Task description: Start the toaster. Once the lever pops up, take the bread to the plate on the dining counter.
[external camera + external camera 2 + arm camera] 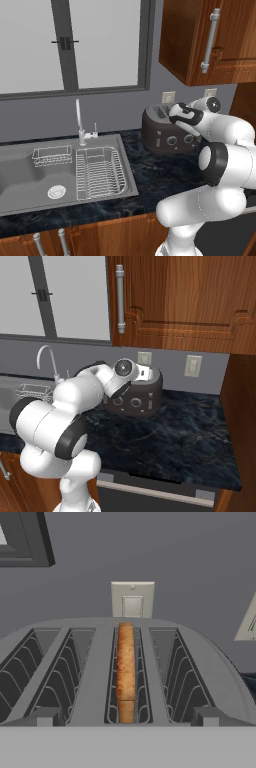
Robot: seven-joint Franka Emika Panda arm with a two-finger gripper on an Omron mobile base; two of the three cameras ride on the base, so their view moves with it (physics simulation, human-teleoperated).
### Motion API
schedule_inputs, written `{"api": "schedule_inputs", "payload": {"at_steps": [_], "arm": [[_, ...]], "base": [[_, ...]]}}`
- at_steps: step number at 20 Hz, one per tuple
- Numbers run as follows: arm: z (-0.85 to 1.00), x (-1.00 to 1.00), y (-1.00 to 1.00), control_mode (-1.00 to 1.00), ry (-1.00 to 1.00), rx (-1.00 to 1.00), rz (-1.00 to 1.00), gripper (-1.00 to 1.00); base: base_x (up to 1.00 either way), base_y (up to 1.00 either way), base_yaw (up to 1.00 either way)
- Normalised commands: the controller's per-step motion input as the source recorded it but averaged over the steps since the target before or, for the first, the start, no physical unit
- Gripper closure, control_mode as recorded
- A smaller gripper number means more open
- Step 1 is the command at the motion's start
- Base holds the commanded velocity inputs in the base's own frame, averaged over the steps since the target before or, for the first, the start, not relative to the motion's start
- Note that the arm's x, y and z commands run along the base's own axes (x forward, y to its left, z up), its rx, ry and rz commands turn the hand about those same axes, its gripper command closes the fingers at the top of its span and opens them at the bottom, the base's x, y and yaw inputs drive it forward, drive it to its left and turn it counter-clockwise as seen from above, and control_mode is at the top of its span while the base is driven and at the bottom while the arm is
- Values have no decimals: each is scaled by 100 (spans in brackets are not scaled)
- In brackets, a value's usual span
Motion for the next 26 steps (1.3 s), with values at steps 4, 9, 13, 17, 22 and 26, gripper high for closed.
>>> {"api": "schedule_inputs", "payload": {"at_steps": [4, 9, 13, 17, 22, 26], "arm": [[0, 0, 0, -100, 0, 0, 0, -100], [0, 0, 0, -100, 0, 0, 0, -100], [0, 0, 0, -100, 0, 0, 0, -100], [0, 0, 0, -100, 0, 0, 0, -100], [0, 0, 0, -100, 0, 0, 0, -100], [0, 0, 0, -100, 0, 0, 0, -100]], "base": [[0, 0, 0], [0, 0, 0], [0, 0, 0], [0, 0, 0], [0, 0, 0], [0, 0, 0]]}}
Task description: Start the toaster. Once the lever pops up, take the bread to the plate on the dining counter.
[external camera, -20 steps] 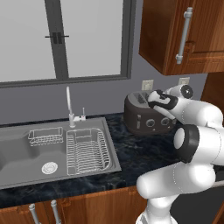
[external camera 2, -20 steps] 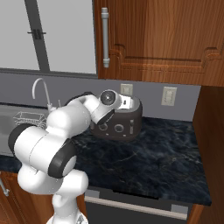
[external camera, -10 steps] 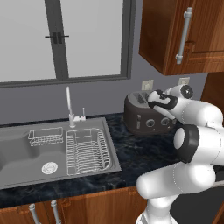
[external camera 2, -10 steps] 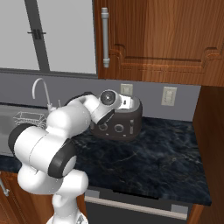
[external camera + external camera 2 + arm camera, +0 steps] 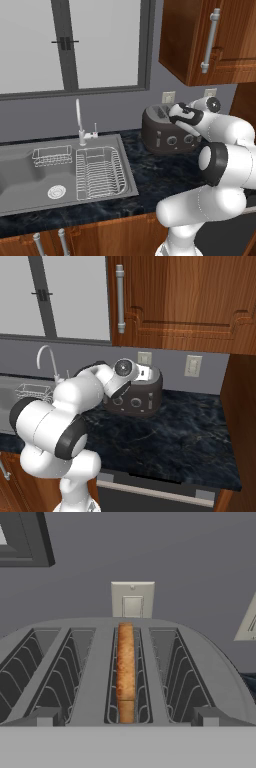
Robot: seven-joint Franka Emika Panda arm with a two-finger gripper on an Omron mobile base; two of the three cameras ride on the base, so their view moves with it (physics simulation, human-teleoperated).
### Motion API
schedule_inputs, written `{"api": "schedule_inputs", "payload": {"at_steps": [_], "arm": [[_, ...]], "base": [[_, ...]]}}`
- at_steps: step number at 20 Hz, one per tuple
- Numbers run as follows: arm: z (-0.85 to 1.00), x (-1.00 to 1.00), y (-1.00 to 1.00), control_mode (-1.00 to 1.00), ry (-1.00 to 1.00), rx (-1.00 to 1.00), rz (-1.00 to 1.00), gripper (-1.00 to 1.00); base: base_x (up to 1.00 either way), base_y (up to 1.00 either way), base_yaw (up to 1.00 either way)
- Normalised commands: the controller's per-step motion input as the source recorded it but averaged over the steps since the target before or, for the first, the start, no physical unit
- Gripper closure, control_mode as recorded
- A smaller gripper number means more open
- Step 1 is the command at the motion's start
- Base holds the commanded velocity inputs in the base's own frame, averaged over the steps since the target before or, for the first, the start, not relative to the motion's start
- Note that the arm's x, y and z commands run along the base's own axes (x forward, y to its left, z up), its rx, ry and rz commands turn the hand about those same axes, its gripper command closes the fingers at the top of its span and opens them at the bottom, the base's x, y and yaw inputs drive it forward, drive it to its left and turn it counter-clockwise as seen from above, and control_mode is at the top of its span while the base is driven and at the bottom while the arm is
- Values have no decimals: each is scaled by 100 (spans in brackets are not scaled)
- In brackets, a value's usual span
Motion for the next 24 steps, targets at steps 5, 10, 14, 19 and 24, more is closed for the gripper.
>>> {"api": "schedule_inputs", "payload": {"at_steps": [5, 10, 14, 19, 24], "arm": [[0, 0, 0, -100, 0, 0, 0, -100], [0, 0, 0, -100, 0, 0, 0, -100], [0, 0, 0, -100, 0, 0, 0, -100], [0, 0, 0, -100, 0, 0, 0, -100], [0, 0, 0, -100, 0, 0, 0, -100]], "base": [[0, 0, 0], [0, 0, 0], [0, 0, 0], [0, 0, 0], [0, 0, 0]]}}
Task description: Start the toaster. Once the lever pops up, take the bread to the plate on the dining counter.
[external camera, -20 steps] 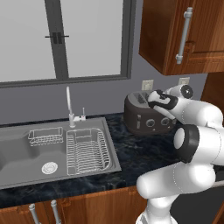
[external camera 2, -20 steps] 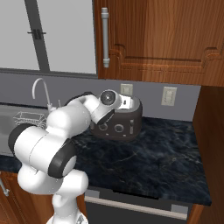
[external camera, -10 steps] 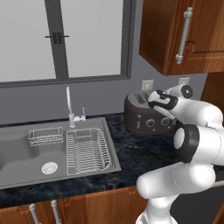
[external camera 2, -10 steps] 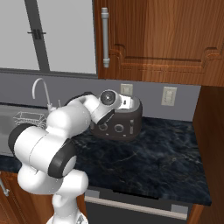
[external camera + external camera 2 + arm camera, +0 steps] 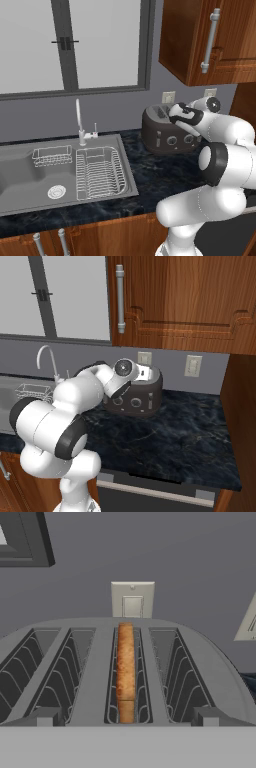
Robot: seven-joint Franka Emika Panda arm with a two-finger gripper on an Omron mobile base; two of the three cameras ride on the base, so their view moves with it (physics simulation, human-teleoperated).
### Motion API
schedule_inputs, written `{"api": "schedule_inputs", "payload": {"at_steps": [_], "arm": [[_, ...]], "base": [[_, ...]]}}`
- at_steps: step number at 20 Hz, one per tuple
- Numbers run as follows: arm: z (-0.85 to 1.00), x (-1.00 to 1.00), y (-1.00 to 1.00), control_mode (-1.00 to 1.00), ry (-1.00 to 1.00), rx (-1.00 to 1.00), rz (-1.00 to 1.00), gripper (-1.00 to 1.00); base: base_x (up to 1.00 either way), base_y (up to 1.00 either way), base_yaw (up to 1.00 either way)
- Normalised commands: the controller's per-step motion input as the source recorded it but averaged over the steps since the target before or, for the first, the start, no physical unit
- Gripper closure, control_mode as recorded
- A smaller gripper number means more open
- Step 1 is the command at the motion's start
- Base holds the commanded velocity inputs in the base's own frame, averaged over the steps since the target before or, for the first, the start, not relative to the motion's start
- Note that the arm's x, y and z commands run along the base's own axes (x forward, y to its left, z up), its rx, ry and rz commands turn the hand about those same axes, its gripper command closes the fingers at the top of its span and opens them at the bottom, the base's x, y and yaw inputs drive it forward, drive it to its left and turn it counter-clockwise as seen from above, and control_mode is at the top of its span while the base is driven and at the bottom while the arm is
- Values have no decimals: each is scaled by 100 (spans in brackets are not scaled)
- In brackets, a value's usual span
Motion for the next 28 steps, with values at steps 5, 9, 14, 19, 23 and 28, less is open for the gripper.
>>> {"api": "schedule_inputs", "payload": {"at_steps": [5, 9, 14, 19, 23, 28], "arm": [[0, 0, 0, -100, 0, 0, 0, -100], [0, 0, 0, -100, 0, 0, 0, -100], [0, 1, 0, -100, 0, 0, 0, -100], [-8, 7, 0, -100, 0, 0, 0, -100], [-10, 11, 0, -100, 0, 0, 0, -100], [-7, 6, 0, -100, 4, 0, 0, -100]], "base": [[0, 0, 0], [0, 0, 0], [0, 0, 0], [0, 0, 0], [0, 0, 0], [0, 0, 0]]}}
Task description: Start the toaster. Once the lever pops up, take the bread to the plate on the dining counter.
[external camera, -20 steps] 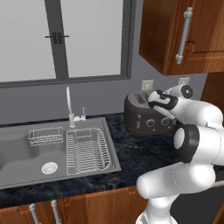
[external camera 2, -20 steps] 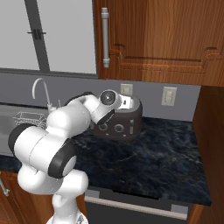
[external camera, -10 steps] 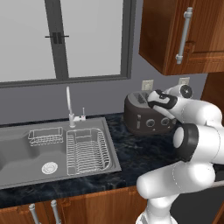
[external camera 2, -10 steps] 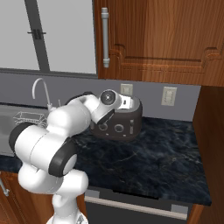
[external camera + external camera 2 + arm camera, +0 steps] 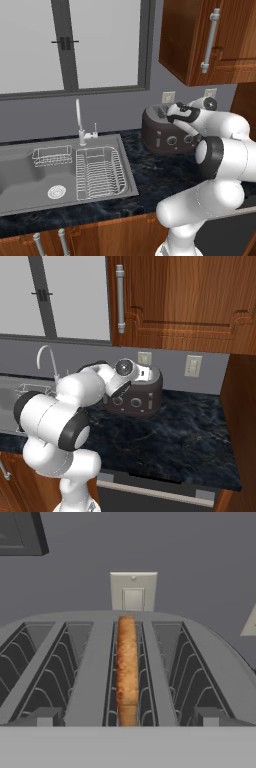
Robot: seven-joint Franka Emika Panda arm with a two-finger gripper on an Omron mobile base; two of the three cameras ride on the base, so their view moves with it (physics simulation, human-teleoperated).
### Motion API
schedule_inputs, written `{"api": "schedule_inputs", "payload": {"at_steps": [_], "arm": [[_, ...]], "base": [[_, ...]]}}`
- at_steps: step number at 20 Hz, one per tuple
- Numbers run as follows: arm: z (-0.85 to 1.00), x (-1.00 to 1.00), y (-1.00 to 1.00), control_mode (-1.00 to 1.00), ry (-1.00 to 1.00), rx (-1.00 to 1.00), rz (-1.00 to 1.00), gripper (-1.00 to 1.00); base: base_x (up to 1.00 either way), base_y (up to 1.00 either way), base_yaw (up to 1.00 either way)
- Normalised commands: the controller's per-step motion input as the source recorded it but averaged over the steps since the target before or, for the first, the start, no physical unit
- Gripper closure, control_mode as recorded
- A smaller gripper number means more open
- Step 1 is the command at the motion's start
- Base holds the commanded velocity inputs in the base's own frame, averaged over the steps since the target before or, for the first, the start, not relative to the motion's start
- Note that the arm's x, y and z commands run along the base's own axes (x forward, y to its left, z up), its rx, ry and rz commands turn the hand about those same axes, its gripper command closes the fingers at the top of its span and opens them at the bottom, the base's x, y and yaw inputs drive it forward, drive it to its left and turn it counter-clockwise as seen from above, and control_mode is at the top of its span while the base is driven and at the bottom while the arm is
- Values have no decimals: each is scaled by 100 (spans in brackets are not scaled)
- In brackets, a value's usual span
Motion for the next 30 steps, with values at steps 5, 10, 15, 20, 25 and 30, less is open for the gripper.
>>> {"api": "schedule_inputs", "payload": {"at_steps": [5, 10, 15, 20, 25, 30], "arm": [[-5, 3, 0, -100, 5, 0, 0, -100], [-1, 7, 0, -100, 3, 0, 0, -100], [0, 6, 0, -100, 0, 0, 0, -100], [0, 1, 0, -100, 0, 0, 0, -100], [0, 1, 0, -100, 1, 0, 0, -100], [0, 4, 0, -100, 1, 0, 0, -100]], "base": [[0, 0, 0], [0, 0, 0], [0, 0, 0], [0, 0, 0], [0, 0, 0], [0, 0, 0]]}}
